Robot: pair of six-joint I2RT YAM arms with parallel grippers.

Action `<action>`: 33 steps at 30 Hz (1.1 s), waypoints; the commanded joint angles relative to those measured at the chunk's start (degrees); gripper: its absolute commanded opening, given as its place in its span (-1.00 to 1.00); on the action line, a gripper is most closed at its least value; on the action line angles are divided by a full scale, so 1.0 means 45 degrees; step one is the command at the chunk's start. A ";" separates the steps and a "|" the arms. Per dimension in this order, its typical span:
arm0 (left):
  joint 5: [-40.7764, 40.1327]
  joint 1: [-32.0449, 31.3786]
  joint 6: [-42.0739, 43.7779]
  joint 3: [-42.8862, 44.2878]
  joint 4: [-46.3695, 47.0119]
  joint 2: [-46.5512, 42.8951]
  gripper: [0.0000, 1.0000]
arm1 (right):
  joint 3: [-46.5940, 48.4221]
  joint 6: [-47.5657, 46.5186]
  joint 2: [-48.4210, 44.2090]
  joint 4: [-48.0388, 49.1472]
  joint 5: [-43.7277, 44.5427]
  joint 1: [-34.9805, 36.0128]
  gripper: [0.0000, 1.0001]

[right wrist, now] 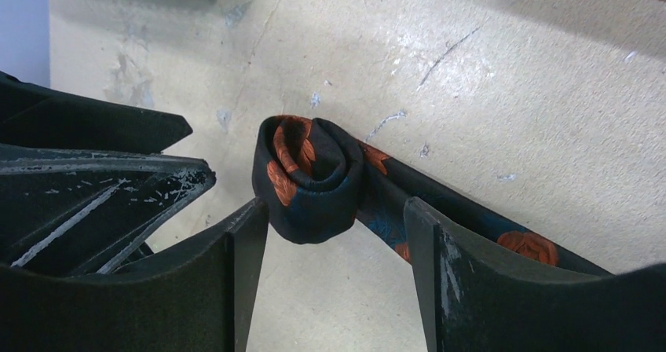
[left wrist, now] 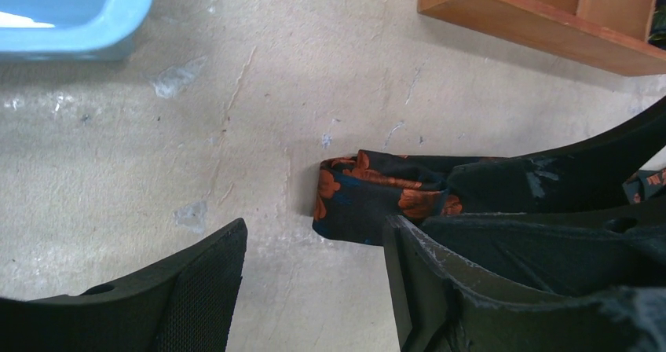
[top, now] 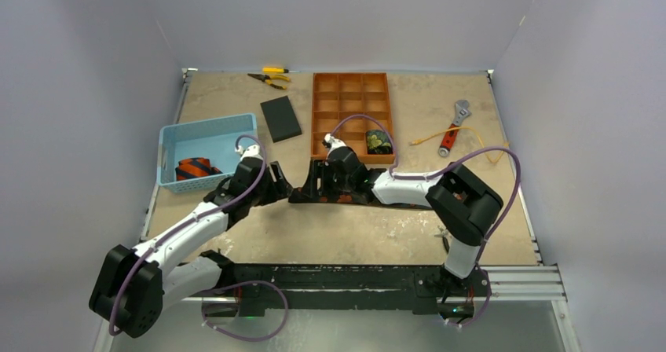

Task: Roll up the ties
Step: Roll the tie at the center of the board.

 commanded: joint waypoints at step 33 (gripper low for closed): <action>0.0443 0.0103 -0.0609 -0.0938 0.0757 -0.0395 0.24 | 0.0907 -0.0353 0.0792 0.0207 -0.0637 0.0335 -0.16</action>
